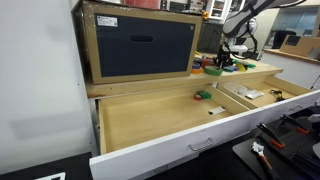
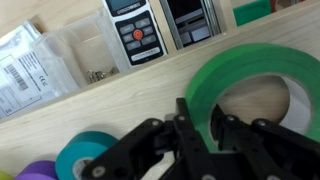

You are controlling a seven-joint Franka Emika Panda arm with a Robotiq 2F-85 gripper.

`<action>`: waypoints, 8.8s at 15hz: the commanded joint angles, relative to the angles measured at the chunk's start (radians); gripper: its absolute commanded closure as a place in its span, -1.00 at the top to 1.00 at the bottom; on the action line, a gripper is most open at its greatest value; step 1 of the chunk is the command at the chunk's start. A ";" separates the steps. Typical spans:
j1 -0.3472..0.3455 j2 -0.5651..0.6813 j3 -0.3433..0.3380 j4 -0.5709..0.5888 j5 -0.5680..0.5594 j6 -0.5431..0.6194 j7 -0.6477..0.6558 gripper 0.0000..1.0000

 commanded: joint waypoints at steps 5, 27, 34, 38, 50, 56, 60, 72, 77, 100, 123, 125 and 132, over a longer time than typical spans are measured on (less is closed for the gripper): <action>0.028 0.018 -0.035 0.004 -0.098 0.094 0.079 0.14; -0.056 -0.408 0.107 -0.390 0.330 0.457 -0.199 1.00; -0.053 -0.452 0.120 -0.526 0.463 0.420 -0.381 1.00; -0.052 -0.472 0.123 -0.621 0.569 0.431 -0.482 1.00; -0.120 -0.502 0.025 -0.870 0.563 0.488 -0.713 1.00; -0.170 -0.441 -0.048 -0.864 0.587 0.564 -0.869 1.00; -0.175 -0.420 -0.056 -0.840 0.663 0.570 -0.966 1.00; -0.179 -0.261 -0.045 -0.766 0.691 0.558 -1.189 1.00; -0.177 -0.207 -0.107 -0.771 0.531 0.604 -1.190 1.00; -0.228 -0.120 -0.026 -0.735 0.481 0.713 -1.216 1.00; -0.337 -0.036 0.090 -0.684 0.492 0.819 -1.206 -0.73; -0.362 -0.071 0.126 -0.697 0.510 0.811 -1.196 -0.95; -0.555 -0.283 0.352 -0.755 0.583 0.739 -1.228 -0.88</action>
